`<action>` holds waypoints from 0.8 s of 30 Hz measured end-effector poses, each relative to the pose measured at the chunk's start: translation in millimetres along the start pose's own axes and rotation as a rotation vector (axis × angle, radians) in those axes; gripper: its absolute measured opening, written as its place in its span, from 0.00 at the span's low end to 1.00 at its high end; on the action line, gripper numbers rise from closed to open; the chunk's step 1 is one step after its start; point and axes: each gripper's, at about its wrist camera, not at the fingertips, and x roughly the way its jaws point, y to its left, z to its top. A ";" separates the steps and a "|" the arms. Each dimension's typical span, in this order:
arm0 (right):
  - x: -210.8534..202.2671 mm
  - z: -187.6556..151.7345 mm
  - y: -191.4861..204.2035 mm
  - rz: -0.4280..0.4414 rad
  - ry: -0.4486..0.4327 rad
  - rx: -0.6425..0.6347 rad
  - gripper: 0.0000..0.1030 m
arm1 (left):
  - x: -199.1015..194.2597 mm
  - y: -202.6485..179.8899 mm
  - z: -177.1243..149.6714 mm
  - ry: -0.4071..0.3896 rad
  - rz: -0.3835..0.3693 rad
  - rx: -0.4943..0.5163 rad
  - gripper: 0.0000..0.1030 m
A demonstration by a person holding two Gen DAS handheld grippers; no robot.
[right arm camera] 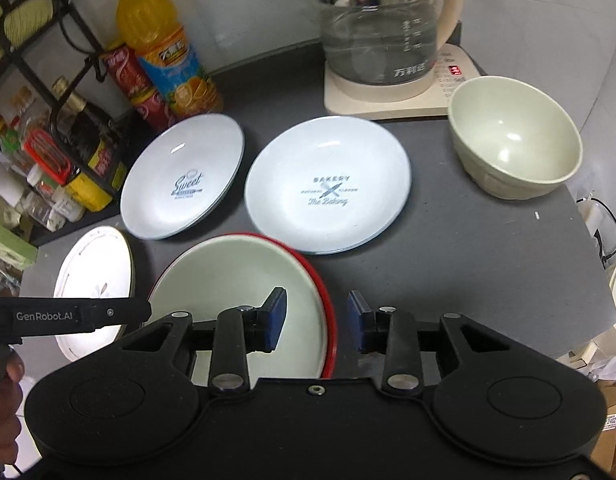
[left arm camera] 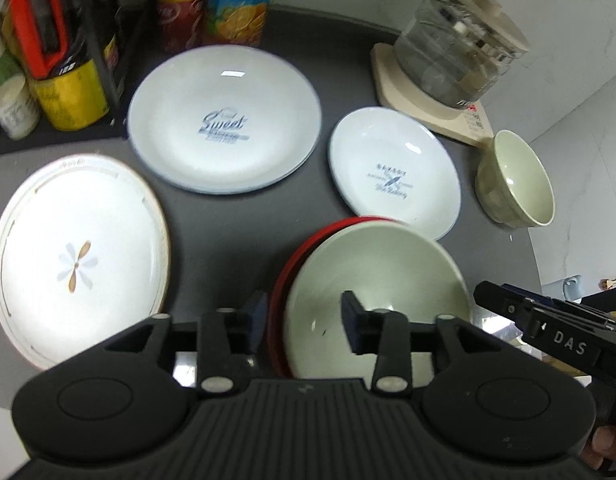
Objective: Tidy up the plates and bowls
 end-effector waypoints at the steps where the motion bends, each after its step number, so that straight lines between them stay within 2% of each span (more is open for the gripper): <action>1: -1.7 0.7 -3.4 0.002 -0.007 0.007 0.42 | -0.7 -4.6 1.5 -0.007 0.000 0.008 0.47; 2: -4.1 1.1 -7.4 0.004 -0.016 0.013 0.48 | -1.1 -9.0 2.7 -0.011 0.000 0.013 0.51; 4: -8.8 2.8 -16.0 0.003 -0.032 0.021 0.49 | -1.7 -20.5 5.2 -0.021 -0.005 0.029 0.57; 7: -13.3 4.9 -30.7 -0.007 -0.051 0.045 0.59 | 0.1 -36.6 8.0 -0.034 -0.005 0.059 0.65; 9: -15.8 5.9 -40.6 -0.013 -0.063 0.058 0.63 | 3.0 -47.1 9.6 -0.035 -0.009 0.071 0.68; 11: -17.9 6.6 -50.1 -0.021 -0.072 0.070 0.72 | 6.5 -57.2 11.4 -0.034 -0.011 0.078 0.68; 15: -22.0 8.2 -72.5 -0.040 -0.092 0.103 0.77 | 11.6 -79.8 16.8 -0.042 -0.023 0.099 0.69; 24: -24.1 18.5 -116.6 -0.055 -0.112 0.146 0.78 | 29.4 -129.4 30.9 -0.052 -0.034 0.128 0.69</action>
